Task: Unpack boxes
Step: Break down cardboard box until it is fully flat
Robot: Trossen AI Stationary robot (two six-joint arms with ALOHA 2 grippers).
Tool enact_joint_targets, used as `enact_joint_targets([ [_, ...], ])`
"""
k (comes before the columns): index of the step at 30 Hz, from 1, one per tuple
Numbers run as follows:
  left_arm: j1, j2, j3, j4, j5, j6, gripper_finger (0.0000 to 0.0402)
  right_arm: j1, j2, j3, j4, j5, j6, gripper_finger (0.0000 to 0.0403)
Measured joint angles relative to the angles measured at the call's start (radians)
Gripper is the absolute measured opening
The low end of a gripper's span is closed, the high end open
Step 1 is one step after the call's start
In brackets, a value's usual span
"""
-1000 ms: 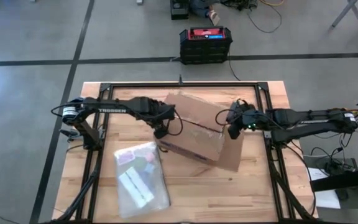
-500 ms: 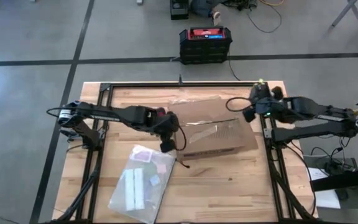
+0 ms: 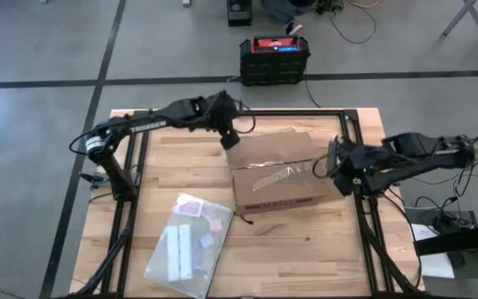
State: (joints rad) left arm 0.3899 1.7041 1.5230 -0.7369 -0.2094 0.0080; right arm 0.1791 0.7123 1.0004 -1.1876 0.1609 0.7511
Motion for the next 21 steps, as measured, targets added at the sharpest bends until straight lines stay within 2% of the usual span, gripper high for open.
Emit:
enact_joint_targets([
  [3, 0.033, 0.044, 0.0, 0.054, 0.055, 0.058, 0.0, 0.104, 0.016, -0.002, 0.029, -0.028, 0.052, 0.0038],
  [9, 0.068, 0.115, -0.001, 0.068, 0.081, 0.118, 0.0, 0.335, 0.055, -0.002, 0.109, -0.032, 0.191, 0.0038],
  [13, 0.076, 0.128, -0.002, 0.037, 0.176, 0.096, 0.0, 0.479, 0.13, -0.009, 0.114, 0.022, 0.264, 0.0038],
  [16, 0.06, 0.124, -0.002, -0.031, 0.216, 0.07, 0.0, 0.518, 0.213, -0.018, 0.115, 0.08, 0.301, 0.0038],
  [21, -0.003, 0.106, -0.002, -0.172, 0.224, 0.025, 0.0, 0.5, 0.337, -0.019, 0.084, 0.209, 0.285, 0.0038],
])
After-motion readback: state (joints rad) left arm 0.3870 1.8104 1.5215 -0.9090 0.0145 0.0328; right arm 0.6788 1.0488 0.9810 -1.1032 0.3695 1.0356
